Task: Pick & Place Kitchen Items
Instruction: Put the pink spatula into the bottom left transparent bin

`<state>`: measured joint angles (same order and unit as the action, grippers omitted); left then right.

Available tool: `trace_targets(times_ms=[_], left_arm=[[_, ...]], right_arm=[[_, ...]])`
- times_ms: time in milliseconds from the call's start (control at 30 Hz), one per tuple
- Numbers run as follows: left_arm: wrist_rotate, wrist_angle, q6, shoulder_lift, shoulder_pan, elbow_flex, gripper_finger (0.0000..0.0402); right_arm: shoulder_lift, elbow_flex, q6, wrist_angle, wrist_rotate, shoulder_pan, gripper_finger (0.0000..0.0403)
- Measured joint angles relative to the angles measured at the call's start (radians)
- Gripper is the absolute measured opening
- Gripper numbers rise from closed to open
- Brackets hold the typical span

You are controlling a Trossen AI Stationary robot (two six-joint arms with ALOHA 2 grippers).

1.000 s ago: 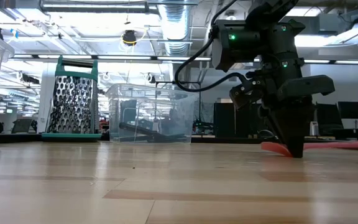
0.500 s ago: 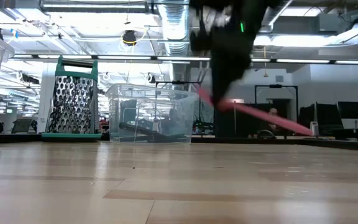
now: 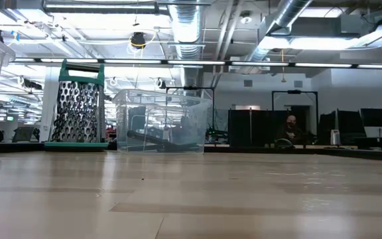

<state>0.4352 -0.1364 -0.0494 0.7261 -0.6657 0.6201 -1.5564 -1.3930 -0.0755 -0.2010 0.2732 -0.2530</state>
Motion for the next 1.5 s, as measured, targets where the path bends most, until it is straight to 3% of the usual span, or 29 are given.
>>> trace_targets(times_ms=[167,433,567,1000,1100,1233,1367,1500], left_arm=[[0.020,-0.007,-0.005,0.068,0.028,0.000,0.0198],[0.014,-0.143,-0.013,0.185,0.093,0.001,0.0289],[-0.053,-0.145,-0.064,0.221,0.132,0.001,0.0301],[-0.273,-0.254,-0.127,0.305,0.246,0.000,0.0296],[-0.322,-0.266,-0.156,0.327,0.269,0.000,0.0279],[-0.337,-0.279,-0.169,0.349,0.281,0.000,0.0224],[-0.339,-0.293,-0.169,0.350,0.282,0.000,0.0144],[-0.399,-0.300,-0.168,0.347,0.280,0.000,0.0037]], right_arm=[[-0.033,-0.005,-0.055,-0.179,-0.105,-0.029,0.0051],[-0.137,-0.001,-0.032,-0.299,-0.147,-0.016,0.0051],[-0.175,0.000,-0.005,-0.342,-0.226,-0.008,0.0051],[-0.183,-0.001,-0.002,-0.383,-0.277,-0.006,0.0051],[-0.183,-0.001,-0.002,-0.383,-0.281,-0.006,0.0051],[-0.183,-0.001,-0.002,-0.383,-0.299,-0.006,0.0050],[-0.183,-0.001,-0.004,-0.381,-0.303,-0.007,0.0050],[-0.183,-0.001,-0.003,-0.373,-0.314,-0.008,0.0050]])
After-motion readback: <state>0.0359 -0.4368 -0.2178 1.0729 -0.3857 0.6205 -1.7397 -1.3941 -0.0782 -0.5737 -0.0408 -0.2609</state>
